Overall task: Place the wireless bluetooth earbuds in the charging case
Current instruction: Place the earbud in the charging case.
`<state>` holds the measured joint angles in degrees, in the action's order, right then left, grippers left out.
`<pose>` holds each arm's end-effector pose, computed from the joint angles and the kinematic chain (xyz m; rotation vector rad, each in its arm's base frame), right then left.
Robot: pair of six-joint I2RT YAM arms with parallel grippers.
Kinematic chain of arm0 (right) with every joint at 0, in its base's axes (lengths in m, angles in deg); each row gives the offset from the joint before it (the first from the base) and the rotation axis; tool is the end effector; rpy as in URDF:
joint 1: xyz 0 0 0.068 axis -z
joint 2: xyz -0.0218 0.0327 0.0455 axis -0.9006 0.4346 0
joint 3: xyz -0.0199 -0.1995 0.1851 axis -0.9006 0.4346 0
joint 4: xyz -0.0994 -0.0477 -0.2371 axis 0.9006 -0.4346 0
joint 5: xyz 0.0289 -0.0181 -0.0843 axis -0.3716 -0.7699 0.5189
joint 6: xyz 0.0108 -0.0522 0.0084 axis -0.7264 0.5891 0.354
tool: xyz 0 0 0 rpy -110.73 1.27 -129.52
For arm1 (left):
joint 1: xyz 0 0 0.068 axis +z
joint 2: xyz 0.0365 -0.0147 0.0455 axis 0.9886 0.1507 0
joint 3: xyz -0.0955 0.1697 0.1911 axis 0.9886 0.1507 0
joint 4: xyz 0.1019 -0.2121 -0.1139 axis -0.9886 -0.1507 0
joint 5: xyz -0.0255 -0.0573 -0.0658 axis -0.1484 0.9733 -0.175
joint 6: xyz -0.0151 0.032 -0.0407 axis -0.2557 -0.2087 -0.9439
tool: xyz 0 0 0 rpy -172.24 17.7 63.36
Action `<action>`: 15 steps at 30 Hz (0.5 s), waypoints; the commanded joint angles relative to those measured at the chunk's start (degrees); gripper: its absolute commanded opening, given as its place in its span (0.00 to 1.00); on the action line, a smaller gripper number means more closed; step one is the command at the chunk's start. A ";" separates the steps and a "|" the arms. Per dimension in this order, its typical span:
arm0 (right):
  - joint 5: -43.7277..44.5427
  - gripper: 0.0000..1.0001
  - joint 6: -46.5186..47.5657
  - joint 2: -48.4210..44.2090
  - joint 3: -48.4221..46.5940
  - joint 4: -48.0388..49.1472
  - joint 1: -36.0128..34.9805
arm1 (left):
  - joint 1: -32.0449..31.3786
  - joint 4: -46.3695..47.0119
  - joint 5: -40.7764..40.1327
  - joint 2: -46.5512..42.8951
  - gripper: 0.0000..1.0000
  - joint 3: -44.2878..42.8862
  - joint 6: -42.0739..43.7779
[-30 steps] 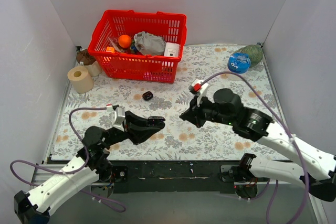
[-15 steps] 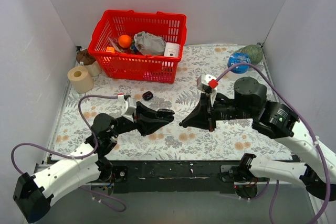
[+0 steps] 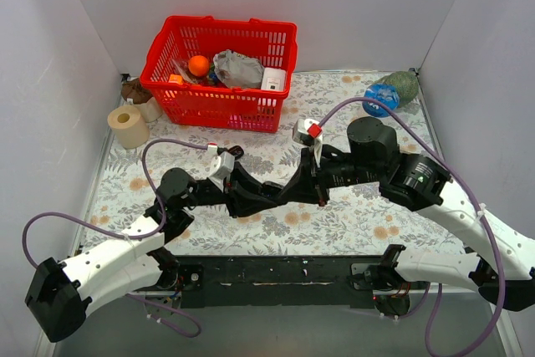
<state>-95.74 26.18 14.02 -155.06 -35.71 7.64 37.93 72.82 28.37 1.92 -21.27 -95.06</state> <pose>0.0946 0.1759 0.4402 -1.1642 1.6402 1.2516 0.1218 -0.1498 0.2987 0.5703 1.6728 -1.9340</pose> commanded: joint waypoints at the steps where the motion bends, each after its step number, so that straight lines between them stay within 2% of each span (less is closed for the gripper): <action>1: -1.35 0.01 0.16 1.85 -1.16 2.03 0.09 | -0.11 -2.31 2.23 0.22 0.00 -3.38 0.33; 15: 1.28 0.01 0.51 4.93 -1.16 1.42 -0.09 | -0.11 -3.20 3.98 0.58 0.00 -3.03 0.33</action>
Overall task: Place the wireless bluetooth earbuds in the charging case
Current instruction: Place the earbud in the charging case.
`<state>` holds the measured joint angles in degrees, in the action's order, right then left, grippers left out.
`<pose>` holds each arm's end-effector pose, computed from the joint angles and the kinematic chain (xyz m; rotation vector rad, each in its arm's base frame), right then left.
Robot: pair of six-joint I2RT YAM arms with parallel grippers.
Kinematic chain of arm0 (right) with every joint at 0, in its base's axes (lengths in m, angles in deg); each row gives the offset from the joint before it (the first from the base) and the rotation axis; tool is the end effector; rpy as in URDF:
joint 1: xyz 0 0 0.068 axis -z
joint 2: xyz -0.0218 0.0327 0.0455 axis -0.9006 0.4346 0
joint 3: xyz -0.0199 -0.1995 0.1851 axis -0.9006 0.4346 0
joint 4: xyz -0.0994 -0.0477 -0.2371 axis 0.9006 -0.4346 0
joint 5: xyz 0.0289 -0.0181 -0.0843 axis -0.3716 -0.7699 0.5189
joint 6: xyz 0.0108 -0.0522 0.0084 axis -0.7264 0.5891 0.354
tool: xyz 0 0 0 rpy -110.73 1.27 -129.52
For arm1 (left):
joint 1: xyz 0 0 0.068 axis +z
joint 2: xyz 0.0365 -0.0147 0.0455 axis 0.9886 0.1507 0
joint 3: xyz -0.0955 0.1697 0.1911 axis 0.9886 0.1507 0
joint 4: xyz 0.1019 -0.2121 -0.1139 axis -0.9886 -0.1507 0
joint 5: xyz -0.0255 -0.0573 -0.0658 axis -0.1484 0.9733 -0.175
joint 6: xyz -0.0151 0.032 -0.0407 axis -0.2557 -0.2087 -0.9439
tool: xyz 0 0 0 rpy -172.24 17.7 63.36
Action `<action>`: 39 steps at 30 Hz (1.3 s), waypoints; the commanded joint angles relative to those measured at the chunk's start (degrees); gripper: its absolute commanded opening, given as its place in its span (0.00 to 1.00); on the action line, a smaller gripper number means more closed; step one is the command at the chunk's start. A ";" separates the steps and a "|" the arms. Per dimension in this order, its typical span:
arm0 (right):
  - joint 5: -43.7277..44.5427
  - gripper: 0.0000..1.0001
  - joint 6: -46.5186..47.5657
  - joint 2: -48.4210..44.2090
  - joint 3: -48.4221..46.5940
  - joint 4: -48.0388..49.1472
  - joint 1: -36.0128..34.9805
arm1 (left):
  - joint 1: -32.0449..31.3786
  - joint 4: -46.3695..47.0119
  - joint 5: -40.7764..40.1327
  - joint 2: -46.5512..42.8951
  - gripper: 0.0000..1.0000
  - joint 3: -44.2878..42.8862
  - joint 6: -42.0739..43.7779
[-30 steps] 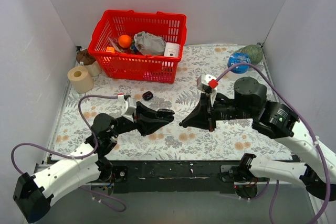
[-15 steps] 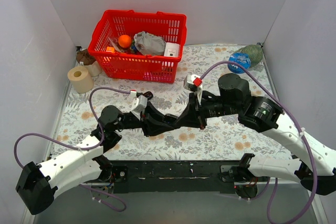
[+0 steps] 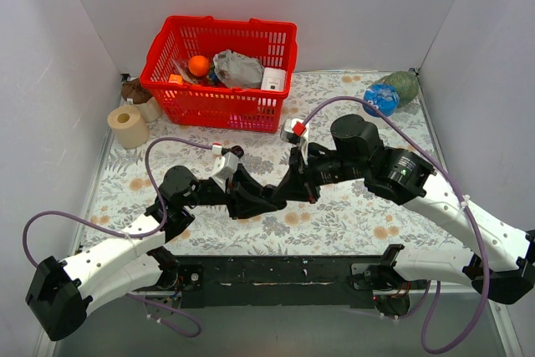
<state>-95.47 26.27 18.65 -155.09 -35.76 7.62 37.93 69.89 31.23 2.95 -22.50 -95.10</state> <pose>0.1088 0.1974 0.4247 -1.1830 1.7274 1.2336 0.1234 -0.1530 0.2979 0.6066 1.7336 -1.9562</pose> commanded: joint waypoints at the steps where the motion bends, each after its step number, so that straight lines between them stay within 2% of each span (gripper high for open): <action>1: 1.19 0.01 0.34 0.48 -1.14 1.63 -0.07 | -0.11 -0.35 1.12 -0.45 0.00 -1.81 0.64; 39: 2.42 0.01 -2.65 2.50 1.15 4.89 -0.51 | -0.20 2.54 0.33 0.43 0.00 -1.63 -0.77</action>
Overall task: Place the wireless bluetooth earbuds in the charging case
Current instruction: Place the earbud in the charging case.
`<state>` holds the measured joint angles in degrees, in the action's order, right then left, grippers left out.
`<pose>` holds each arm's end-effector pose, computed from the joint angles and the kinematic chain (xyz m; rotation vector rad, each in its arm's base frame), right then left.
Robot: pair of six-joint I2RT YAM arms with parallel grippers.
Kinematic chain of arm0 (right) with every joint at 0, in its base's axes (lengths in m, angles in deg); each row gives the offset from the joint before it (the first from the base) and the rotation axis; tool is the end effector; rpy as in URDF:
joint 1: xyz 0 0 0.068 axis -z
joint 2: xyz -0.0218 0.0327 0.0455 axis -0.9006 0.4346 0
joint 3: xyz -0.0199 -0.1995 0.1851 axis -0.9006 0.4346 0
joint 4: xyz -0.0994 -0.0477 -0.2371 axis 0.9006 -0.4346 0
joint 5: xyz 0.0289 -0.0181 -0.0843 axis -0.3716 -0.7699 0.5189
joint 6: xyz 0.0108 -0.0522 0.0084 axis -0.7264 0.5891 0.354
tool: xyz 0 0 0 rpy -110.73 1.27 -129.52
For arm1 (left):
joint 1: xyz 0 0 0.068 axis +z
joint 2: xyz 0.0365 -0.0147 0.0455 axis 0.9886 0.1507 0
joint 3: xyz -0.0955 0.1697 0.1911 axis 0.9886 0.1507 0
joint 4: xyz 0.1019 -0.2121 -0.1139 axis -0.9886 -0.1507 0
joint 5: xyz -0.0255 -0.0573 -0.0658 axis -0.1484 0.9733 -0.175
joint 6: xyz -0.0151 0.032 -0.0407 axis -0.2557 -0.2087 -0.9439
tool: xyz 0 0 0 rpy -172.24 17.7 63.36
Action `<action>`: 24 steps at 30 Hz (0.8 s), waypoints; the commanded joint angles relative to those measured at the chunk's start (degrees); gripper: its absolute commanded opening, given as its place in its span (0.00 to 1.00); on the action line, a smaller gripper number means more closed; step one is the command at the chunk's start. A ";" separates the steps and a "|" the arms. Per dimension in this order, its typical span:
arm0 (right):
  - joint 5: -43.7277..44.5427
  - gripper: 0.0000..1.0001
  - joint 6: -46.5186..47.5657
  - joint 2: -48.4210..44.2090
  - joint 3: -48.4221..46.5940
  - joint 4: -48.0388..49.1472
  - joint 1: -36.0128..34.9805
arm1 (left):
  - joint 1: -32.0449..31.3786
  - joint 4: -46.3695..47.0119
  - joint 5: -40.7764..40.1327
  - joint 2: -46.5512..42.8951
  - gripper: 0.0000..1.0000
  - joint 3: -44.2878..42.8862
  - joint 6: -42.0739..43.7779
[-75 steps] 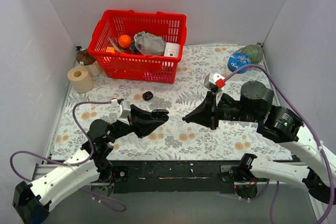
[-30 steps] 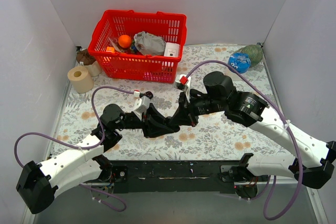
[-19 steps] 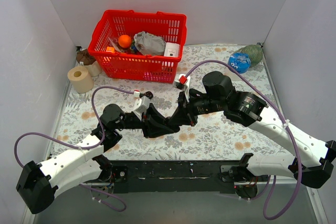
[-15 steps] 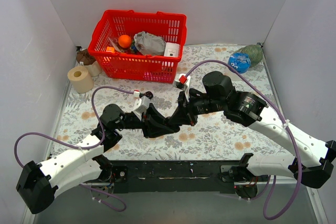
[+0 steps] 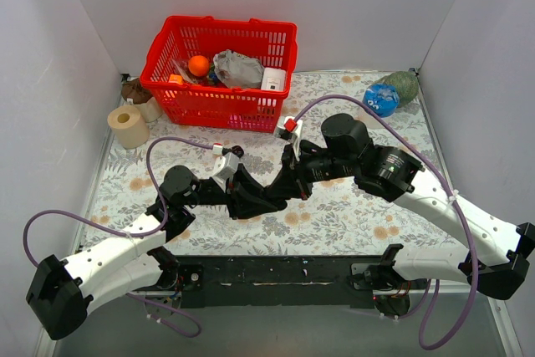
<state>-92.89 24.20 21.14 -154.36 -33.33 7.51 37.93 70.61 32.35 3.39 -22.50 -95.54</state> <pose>0.1187 0.2107 0.4152 -1.1298 1.7827 1.2115 0.1236 -0.1538 0.2976 0.6245 1.7343 -1.9714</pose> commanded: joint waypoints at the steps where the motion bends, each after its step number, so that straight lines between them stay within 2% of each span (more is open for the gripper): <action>1: 0.02 0.01 -0.49 0.01 0.60 2.29 -0.40 | -0.20 2.17 -0.96 -0.10 0.00 -1.55 -0.33; 15: 3.62 0.02 0.31 -0.70 1.57 -1.58 -0.58 | -0.20 5.87 -3.77 -1.51 0.00 -0.75 -1.56; 17: 4.06 0.09 0.04 -0.87 1.22 -1.58 -0.58 | -0.20 5.69 -3.69 -1.42 0.00 -0.75 -1.65; 18: 4.32 0.17 -0.05 -0.87 0.78 -1.58 -0.58 | -0.20 5.69 -3.69 -1.42 0.00 -0.75 -1.65; 21: 4.85 0.30 -0.48 -0.78 -0.10 -1.32 -0.58 | -0.20 5.87 -3.86 -1.50 0.00 -0.32 -1.83; 24: 5.55 0.38 -0.75 -0.43 -1.24 -1.14 -0.58 | -0.20 5.96 -4.12 -2.03 0.00 0.04 -2.00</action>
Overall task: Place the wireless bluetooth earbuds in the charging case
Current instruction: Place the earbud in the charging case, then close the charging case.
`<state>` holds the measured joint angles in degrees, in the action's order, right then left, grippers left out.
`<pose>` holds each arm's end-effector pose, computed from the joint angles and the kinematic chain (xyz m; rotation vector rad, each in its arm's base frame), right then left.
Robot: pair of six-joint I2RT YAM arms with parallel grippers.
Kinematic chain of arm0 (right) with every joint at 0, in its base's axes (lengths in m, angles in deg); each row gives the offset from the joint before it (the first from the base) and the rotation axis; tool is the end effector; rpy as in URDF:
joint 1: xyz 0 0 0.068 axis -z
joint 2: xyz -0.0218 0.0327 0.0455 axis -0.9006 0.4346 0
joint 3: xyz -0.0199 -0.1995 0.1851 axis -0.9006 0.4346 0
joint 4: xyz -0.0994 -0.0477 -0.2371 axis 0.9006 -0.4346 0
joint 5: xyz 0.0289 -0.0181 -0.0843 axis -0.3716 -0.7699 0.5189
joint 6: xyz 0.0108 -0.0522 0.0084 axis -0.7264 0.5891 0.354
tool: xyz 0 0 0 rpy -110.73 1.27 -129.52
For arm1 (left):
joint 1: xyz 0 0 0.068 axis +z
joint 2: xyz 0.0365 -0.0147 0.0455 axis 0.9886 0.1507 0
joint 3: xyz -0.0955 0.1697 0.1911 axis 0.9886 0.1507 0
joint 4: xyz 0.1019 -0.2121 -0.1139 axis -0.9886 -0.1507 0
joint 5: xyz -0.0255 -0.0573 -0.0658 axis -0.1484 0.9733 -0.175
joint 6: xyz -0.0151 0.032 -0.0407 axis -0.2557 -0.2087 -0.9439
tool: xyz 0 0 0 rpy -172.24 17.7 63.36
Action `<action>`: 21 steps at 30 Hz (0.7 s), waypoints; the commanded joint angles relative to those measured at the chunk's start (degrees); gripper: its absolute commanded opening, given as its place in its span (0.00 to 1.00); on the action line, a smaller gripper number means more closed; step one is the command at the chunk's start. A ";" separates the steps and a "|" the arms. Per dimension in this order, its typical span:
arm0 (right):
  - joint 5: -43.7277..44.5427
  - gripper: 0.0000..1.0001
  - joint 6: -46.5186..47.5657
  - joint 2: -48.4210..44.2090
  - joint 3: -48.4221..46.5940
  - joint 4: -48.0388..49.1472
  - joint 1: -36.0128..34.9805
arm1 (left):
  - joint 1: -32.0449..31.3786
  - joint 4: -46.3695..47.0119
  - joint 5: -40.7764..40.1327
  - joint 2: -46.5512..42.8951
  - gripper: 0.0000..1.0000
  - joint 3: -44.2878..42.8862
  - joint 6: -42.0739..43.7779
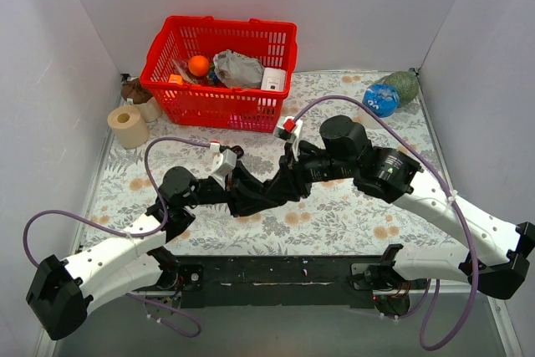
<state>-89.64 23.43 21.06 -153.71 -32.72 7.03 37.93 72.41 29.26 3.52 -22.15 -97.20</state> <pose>0.1192 0.2119 0.4125 -1.0874 1.8036 1.1717 0.1253 -0.1536 0.2984 0.5520 1.7199 -1.9661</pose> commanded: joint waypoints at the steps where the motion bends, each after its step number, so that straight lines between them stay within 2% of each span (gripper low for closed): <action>1: 2.47 0.39 0.02 -0.26 -2.33 -1.75 -0.09 | -0.20 3.99 -0.96 -2.34 0.00 -0.31 -0.25; 8: 4.23 0.49 -0.51 -0.52 -7.16 -1.40 -0.09 | -0.20 3.99 -1.31 -3.04 0.00 0.74 -0.43; 17: 5.90 0.50 -0.51 -0.17 -9.72 -1.58 -0.09 | -0.20 4.52 -1.57 -3.66 0.00 1.62 -0.87; 20: 11.94 0.49 -0.60 -3.05 -8.32 -0.61 -0.09 | -0.20 3.99 -1.66 -4.36 0.00 1.71 -0.78; 21: 17.28 0.48 -0.60 -3.77 -7.62 -0.61 -0.01 | -0.20 3.99 -1.57 -4.45 0.00 1.71 -0.78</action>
<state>-82.93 22.93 21.01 -161.62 -35.41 6.85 37.93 75.40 27.62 0.96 -20.92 -98.12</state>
